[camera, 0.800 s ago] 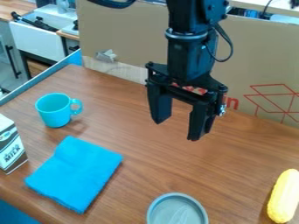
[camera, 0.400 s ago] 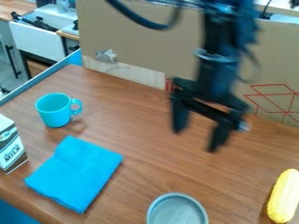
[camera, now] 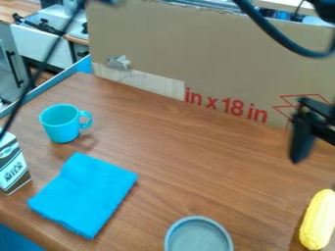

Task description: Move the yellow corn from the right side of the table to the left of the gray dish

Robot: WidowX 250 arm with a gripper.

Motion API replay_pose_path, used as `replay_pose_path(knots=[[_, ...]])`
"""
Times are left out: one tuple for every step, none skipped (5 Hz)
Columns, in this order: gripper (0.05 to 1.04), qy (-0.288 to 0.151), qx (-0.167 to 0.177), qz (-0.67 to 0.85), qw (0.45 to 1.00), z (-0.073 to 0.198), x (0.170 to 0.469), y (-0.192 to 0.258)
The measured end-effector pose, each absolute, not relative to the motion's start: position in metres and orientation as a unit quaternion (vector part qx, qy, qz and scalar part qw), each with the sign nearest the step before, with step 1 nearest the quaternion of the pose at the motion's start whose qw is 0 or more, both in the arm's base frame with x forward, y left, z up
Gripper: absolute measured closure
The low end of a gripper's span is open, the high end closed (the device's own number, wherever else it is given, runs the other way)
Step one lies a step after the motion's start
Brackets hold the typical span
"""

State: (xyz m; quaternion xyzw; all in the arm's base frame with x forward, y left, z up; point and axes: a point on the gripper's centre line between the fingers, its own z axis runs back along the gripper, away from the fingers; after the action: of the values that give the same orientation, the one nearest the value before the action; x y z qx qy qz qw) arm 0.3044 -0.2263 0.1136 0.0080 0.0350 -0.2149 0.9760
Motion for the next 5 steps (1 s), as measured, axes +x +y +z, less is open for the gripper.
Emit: replay_pose_path(knots=[[0.083, 0.031, 0.006, -0.192, 0.981, 0.101, 0.300, -0.235], [0.083, 0.034, 0.012, -0.173, 0.984, 0.088, 0.296, -0.231], [0.083, 0.027, 0.023, -0.152, 0.988, 0.082, 0.297, -0.228], [0.083, 0.000, 0.021, -0.135, 0.991, 0.075, 0.307, -0.231], [0.083, -0.021, 0.006, -0.122, 0.992, 0.067, 0.316, -0.237]])
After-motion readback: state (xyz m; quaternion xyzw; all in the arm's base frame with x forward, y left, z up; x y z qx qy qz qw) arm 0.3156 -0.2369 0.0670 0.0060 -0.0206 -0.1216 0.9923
